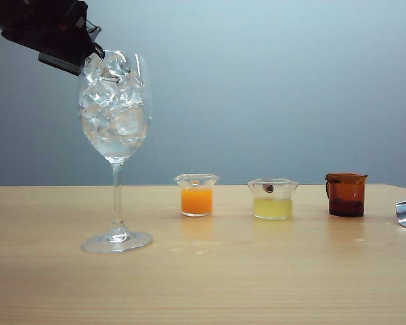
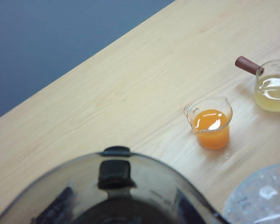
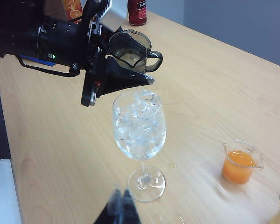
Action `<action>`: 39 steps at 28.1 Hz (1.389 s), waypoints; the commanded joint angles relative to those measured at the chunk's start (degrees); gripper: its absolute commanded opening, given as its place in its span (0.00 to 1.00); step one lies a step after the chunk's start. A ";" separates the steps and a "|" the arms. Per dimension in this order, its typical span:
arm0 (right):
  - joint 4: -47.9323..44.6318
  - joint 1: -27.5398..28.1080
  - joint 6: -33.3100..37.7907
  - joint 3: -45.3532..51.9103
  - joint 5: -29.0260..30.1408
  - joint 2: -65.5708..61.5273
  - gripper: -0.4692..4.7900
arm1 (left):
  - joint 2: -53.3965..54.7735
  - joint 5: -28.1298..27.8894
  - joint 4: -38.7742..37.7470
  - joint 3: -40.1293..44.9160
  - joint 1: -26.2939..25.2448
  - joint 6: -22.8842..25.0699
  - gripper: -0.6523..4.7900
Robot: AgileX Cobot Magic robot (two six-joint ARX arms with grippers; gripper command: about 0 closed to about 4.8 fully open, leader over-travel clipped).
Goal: Pick up the first measuring cup from the left, pour the coconut rum inside into the goblet, and finally put the measuring cup back in its original place.
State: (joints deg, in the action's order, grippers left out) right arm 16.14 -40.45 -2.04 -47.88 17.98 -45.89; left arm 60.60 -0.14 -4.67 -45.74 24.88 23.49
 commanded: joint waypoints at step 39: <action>-0.96 0.00 -0.15 -0.24 0.02 0.15 0.08 | -0.22 -1.84 2.23 -0.20 2.89 14.27 0.24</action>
State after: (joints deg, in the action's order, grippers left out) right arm 16.14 -40.45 -2.04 -47.88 17.98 -45.89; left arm 60.60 -1.96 -3.90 -45.74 27.70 37.54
